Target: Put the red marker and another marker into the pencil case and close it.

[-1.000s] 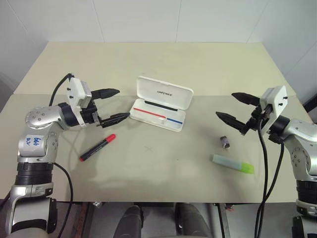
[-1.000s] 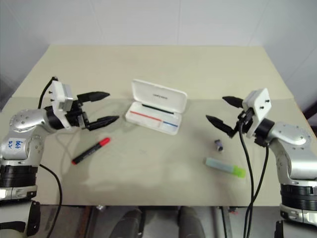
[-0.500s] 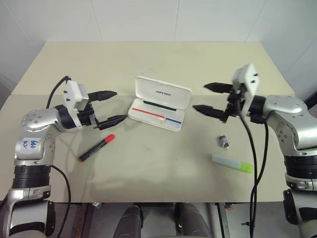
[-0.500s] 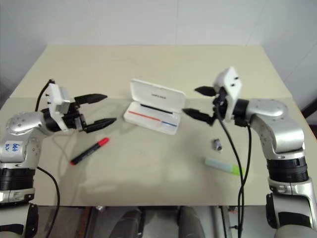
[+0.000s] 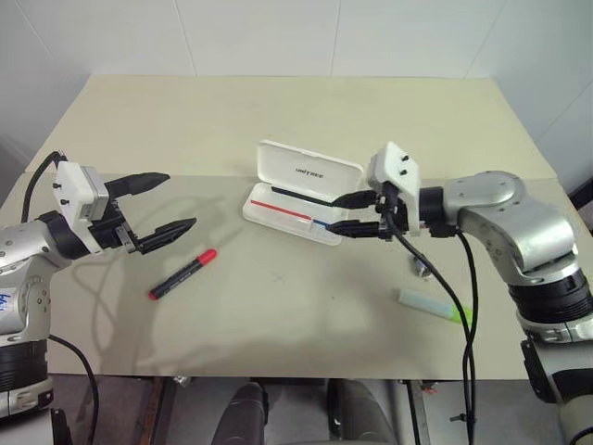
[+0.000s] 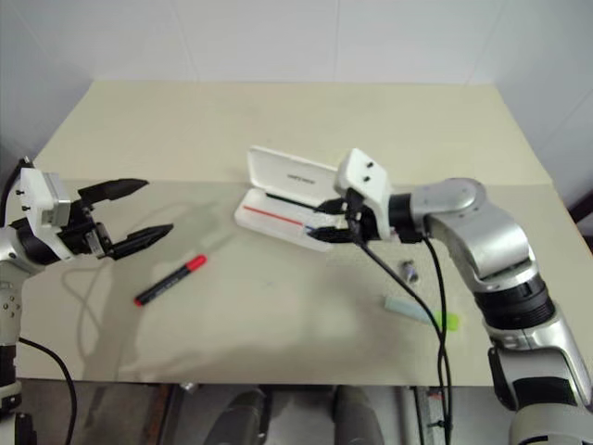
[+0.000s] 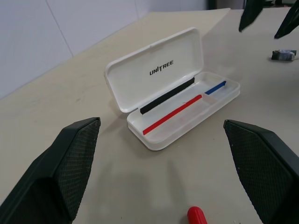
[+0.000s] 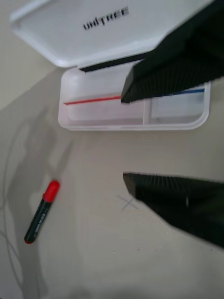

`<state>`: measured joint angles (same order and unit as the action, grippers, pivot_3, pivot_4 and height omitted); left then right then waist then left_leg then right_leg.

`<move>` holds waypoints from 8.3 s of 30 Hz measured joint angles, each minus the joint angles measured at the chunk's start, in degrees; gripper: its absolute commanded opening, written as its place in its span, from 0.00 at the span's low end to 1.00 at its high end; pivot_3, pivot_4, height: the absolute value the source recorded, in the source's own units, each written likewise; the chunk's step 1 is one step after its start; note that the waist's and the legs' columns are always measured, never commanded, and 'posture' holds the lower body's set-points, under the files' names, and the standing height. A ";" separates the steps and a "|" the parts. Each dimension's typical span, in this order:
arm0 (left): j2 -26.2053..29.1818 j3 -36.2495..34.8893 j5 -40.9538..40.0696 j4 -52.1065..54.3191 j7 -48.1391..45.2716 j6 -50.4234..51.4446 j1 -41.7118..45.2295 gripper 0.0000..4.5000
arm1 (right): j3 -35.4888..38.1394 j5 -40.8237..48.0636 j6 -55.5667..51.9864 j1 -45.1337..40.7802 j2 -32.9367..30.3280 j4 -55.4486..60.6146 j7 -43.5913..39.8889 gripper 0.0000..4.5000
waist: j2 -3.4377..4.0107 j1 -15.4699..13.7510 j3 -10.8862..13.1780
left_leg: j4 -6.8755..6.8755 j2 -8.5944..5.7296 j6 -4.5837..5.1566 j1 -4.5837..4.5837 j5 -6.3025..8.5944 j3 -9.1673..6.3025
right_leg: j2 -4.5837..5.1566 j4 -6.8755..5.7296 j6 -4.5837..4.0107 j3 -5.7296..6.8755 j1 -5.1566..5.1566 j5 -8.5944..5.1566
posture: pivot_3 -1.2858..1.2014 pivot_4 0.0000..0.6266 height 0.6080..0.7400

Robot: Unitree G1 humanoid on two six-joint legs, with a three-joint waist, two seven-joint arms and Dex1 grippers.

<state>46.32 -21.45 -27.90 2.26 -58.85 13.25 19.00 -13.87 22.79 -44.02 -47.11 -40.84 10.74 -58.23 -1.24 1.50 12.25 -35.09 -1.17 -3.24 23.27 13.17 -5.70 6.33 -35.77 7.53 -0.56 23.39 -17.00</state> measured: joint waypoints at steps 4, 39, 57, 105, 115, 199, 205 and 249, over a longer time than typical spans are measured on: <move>-0.02 -0.03 -0.10 1.83 0.57 0.75 -0.99 1.00 | -3.94 -3.40 0.18 -2.14 1.59 -2.66 -0.01 0.47 | 0.00 0.16 0.00 | 0.01 0.00 0.00 0.01 0.00 0.03 | -0.01 -0.03 0.00 -0.03 0.06 0.00 | 0.52 0.24 1.00; 2.84 -9.34 -8.00 15.05 4.37 9.83 -12.74 1.00 | -15.05 -25.17 17.92 -7.96 14.10 -29.72 -4.26 0.47 | -0.04 0.22 -0.03 | 0.04 0.06 -0.07 -0.06 -0.04 0.07 | -0.09 -0.15 -0.09 -0.09 0.11 0.02 | 0.52 0.24 1.00; 2.87 -4.31 -8.47 11.24 1.56 10.53 -8.32 1.00 | -14.53 -29.47 22.58 -6.95 9.01 -28.39 -7.58 0.01 | -0.08 0.06 -0.05 | 0.01 0.06 -0.09 -0.08 -0.06 0.06 | -0.10 -0.17 -0.10 -0.09 0.07 0.05 | 0.52 0.24 1.00; 6.38 -5.07 -15.58 21.96 -5.46 19.27 -19.57 1.00 | -14.02 -31.71 17.47 8.71 1.37 1.34 -19.48 0.42 | -0.15 0.14 -0.09 | -0.01 1.18 -0.37 -0.35 -0.19 0.29 | -1.33 0.10 -1.47 -0.30 0.00 0.23 | 0.52 0.24 1.00; 6.70 -5.01 -15.55 21.43 -6.13 19.17 -19.15 1.00 | -11.75 -27.51 17.65 3.41 0.78 1.37 -20.35 0.42 | -0.15 0.11 -0.09 | 0.01 1.16 -0.40 -0.32 -0.17 0.43 | -1.33 0.18 -1.31 -0.45 0.05 0.32 | 0.52 0.24 1.00; 3.43 34.39 15.49 -2.37 -15.11 7.43 18.94 0.13 | 14.68 -2.41 27.62 17.36 -5.85 4.17 -6.12 1.00 | -0.29 0.17 -0.01 | -0.04 1.28 -0.16 -0.75 0.05 1.75 | -1.69 0.18 -0.40 -1.94 0.11 0.85 | 0.52 0.24 1.00; -3.95 40.71 21.90 -9.54 -14.10 7.77 26.37 0.13 | 17.13 -1.77 24.48 21.90 -6.41 9.46 -2.69 1.00 | -0.31 0.09 0.00 | -0.07 1.28 -0.14 -0.70 0.06 1.76 | -1.69 0.22 -0.34 -1.99 0.12 0.88 | 0.52 0.24 1.00; -6.94 37.49 22.32 3.55 -11.94 14.92 20.39 0.62 | 18.65 0.77 20.65 24.88 -7.05 13.86 2.25 1.00 | -0.33 -0.37 0.01 | -0.24 1.26 -0.13 -0.61 0.07 1.73 | -1.67 0.25 -0.20 -2.02 0.09 0.95 | 0.52 0.24 1.00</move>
<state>39.38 16.04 -5.58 5.81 -70.79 28.17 39.39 4.78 23.57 -23.38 -22.22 -47.89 24.60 -55.98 -1.57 1.13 12.26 -35.33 0.09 -3.37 22.66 13.24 -3.97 4.65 -35.52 7.33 -2.58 23.48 -16.05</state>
